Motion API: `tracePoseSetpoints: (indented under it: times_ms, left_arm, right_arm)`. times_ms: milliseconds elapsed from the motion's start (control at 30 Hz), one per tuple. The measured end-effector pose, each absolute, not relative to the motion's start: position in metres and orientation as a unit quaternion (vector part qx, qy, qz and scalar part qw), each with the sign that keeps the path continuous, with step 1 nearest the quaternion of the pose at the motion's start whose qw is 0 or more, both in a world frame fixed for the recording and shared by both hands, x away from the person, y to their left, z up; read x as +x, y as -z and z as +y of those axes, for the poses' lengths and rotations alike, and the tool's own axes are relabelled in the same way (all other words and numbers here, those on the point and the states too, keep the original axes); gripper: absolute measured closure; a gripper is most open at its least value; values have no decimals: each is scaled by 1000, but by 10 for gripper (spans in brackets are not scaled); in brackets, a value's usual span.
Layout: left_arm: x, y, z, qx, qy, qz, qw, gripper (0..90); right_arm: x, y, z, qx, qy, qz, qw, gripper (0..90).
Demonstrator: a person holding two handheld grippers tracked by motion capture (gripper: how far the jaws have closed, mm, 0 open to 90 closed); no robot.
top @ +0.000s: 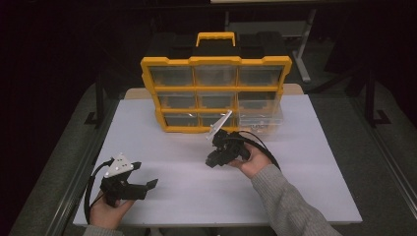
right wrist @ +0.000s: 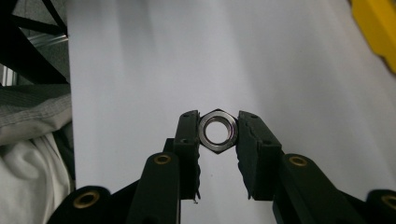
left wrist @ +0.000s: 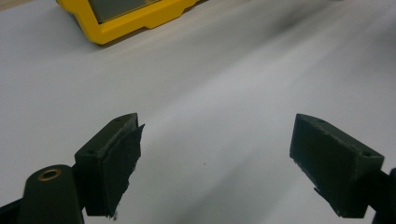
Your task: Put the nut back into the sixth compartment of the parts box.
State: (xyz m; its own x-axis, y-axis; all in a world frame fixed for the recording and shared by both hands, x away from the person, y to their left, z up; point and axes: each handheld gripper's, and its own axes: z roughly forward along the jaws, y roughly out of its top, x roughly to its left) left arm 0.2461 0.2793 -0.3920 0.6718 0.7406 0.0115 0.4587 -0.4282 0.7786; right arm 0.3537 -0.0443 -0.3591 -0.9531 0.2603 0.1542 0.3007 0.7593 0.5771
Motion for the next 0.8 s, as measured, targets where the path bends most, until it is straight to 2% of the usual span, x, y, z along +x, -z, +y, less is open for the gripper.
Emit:
tracePoseSetpoints:
  times_ms: [800]
  left_arm:
    - [246, 391, 280, 824, -182, 363, 395, 160]
  right_arm:
    - [364, 258, -79, -163, 336, -927, -14, 689]
